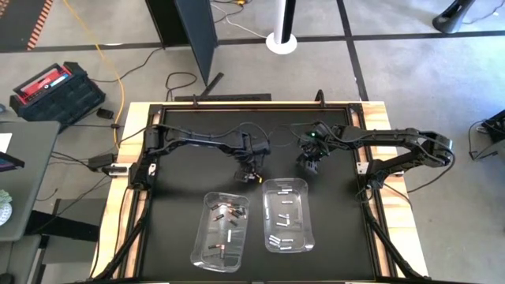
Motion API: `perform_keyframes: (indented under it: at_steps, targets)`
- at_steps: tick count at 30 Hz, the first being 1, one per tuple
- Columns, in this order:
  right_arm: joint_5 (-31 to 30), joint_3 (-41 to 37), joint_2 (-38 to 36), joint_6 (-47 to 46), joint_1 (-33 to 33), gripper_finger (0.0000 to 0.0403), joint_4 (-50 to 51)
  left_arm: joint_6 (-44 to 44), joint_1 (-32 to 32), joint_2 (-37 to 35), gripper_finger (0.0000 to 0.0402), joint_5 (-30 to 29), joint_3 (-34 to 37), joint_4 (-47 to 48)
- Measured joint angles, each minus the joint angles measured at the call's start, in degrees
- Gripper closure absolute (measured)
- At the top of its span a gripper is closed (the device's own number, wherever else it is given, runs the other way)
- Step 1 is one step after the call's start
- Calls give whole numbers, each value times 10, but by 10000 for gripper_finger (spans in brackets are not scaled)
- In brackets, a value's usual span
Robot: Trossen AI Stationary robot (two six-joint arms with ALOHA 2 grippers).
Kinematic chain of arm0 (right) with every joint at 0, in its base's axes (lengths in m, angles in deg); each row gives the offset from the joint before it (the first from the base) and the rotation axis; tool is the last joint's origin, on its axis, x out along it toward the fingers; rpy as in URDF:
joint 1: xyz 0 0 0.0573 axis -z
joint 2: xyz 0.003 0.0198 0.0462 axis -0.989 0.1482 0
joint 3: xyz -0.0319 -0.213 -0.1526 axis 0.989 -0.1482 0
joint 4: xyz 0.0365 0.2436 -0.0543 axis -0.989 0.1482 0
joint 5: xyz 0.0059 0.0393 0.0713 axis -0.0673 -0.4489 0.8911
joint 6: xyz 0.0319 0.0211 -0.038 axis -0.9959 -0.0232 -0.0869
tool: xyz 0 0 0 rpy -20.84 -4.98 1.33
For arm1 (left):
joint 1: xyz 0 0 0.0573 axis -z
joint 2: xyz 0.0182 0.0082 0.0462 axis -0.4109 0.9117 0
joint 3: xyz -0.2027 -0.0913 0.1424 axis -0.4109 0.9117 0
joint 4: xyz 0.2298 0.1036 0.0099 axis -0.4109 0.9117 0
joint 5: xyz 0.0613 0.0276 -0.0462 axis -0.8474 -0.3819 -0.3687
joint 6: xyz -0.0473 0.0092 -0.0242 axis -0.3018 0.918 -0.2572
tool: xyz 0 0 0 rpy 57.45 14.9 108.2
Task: Sort batteries
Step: Put the black battery into the left transparent bin
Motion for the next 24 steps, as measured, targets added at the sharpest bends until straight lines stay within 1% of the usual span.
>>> perform_keyframes:
  at_steps: [8,16,24]
  targets:
    - [0,0,0,-5,0,241,0,12,-9,0,251,2,0,-13]
    - [0,0,0,-5,0,241,0,-10,-11,0,251,2,0,-12]
    - [0,0,0,-5,0,241,0,-12,-12,0,251,11,0,1]
